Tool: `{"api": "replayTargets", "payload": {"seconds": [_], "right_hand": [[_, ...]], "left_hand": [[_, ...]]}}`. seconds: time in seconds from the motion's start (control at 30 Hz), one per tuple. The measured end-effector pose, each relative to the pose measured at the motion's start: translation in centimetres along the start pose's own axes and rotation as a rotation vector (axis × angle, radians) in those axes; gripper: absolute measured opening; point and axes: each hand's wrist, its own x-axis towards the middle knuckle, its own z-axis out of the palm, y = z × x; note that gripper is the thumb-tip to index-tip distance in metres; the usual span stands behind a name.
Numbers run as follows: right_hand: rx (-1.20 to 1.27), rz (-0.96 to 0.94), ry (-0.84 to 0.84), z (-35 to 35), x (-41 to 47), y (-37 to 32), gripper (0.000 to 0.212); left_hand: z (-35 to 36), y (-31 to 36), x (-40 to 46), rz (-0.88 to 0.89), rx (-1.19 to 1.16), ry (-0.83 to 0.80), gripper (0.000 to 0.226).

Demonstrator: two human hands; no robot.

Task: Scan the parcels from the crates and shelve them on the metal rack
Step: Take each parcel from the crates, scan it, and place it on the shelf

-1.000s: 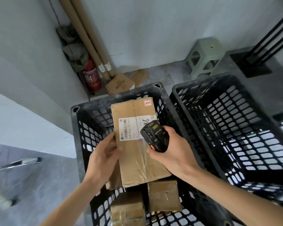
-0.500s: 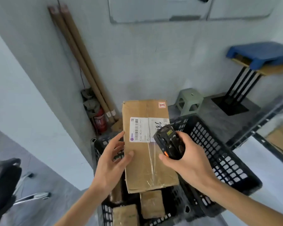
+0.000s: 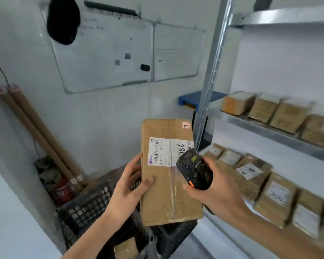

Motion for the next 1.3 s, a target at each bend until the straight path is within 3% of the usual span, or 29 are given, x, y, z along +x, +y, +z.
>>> {"api": "replayTargets", "payload": {"seconds": [0.33,0.43,0.77,1.0,1.3], "right_hand": [[-0.240,0.120,0.268,-17.5,-14.0,1.0,0.064],[-0.330,0.218,0.317,-22.9,-18.9,2.2,0.058],[-0.580,0.473,0.470,-41.0,-36.0,6.0,0.071],[-0.703,0.596,0.513,-51.5,-45.9,7.5,0.075],[-0.785,0.686,0.589,-60.4,-54.7,9.2,0.077]], "left_hand": [[16.8,7.0,-4.8,0.120,-0.082,-0.344,0.063],[23.1,9.3,-6.3,0.135,-0.070,-0.466,0.066],[46.1,16.1,-15.3,0.142,-0.058,-0.781,0.071],[60.0,19.1,-22.7,0.192,-0.110,-0.908,0.074],[71.1,21.5,-30.4,0.235,-0.143,-1.053,0.077]]}}
